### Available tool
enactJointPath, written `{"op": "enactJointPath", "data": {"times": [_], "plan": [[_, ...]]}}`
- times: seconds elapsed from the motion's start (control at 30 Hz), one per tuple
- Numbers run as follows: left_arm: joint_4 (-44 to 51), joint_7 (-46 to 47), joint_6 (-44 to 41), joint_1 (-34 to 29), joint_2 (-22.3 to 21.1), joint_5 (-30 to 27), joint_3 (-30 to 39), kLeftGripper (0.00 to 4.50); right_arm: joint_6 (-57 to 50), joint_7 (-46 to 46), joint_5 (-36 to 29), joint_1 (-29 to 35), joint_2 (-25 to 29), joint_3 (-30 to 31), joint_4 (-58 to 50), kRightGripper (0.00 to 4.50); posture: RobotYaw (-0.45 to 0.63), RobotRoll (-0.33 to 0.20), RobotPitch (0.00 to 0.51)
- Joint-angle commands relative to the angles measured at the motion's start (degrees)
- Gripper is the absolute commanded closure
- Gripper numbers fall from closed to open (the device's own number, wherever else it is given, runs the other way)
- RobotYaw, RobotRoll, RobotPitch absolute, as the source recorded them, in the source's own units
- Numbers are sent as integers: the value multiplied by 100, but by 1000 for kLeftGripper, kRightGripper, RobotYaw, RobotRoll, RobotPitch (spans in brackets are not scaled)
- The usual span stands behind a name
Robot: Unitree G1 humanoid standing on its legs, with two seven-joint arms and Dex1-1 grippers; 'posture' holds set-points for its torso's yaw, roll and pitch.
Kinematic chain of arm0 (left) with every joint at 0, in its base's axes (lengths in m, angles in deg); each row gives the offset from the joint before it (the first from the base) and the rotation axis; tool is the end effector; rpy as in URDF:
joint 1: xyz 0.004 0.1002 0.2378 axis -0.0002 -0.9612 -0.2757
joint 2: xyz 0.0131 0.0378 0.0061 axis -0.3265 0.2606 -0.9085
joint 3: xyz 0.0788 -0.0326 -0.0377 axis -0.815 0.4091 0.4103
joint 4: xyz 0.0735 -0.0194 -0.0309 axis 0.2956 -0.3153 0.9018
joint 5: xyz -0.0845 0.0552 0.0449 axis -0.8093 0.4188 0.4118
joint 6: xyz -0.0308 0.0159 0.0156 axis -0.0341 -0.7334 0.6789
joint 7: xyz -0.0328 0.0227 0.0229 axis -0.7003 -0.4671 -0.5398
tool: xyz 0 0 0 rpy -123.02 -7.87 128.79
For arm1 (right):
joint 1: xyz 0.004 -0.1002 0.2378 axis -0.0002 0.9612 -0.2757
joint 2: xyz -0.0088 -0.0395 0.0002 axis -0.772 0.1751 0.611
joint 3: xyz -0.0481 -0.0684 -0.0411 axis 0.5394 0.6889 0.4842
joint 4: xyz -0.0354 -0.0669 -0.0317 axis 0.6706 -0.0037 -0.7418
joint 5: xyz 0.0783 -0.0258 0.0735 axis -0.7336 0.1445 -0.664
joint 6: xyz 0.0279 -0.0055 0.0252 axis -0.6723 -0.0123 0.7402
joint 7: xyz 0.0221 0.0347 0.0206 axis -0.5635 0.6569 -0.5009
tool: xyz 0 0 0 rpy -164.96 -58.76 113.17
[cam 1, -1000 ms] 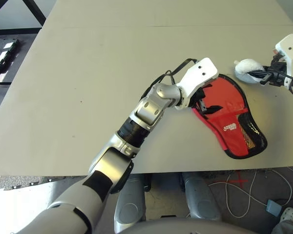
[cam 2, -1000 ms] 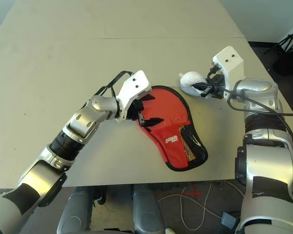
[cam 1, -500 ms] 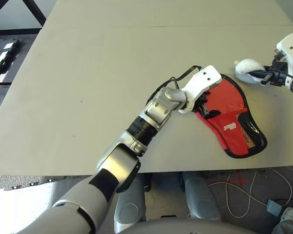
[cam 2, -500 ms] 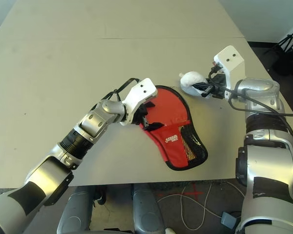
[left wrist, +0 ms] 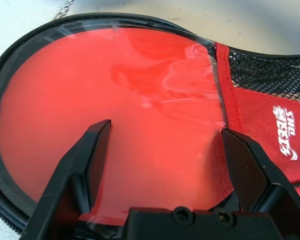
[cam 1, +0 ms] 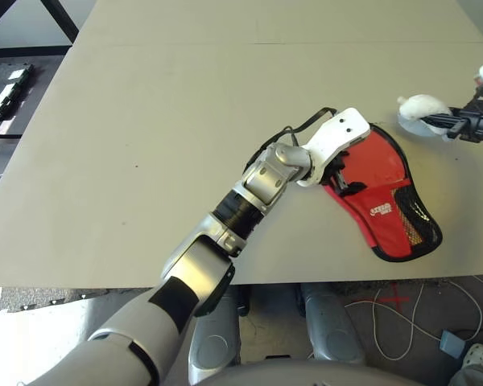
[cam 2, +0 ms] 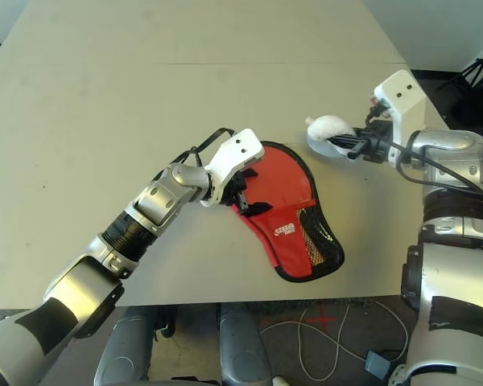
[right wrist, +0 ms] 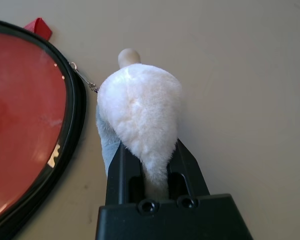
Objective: Store the ping-pong paddle in its case and zip it.
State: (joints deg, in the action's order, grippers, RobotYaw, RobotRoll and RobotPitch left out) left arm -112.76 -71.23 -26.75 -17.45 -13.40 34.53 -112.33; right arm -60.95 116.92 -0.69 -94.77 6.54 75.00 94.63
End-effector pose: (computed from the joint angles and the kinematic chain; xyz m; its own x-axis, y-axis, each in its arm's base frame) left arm 0.3076 0.0051 0.1776 0.3098 -0.8403 -0.4450 0.9501 0.2557 0.1787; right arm 0.2942 -0.3671 0.2470 0.8112 0.4209 -0.4061 -0.5656 0.7410 -0.3618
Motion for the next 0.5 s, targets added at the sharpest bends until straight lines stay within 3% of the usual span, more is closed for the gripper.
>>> {"op": "enactJointPath", "data": {"times": [0.03,0.33,0.5], "plan": [[-345,-36,-253,-183,-6,112,-191,0,-122,228,3,206,314,-61,-25,4221,-210,0,306],[-452,-2,-177,-126,40,111,-134,0,-682,1287,-268,814,737,-60,-667,4222,-215,0,305],[-486,-4,-149,-116,64,110,-130,0,-1111,1944,-584,1532,1072,-105,-1339,4223,-222,0,304]]}}
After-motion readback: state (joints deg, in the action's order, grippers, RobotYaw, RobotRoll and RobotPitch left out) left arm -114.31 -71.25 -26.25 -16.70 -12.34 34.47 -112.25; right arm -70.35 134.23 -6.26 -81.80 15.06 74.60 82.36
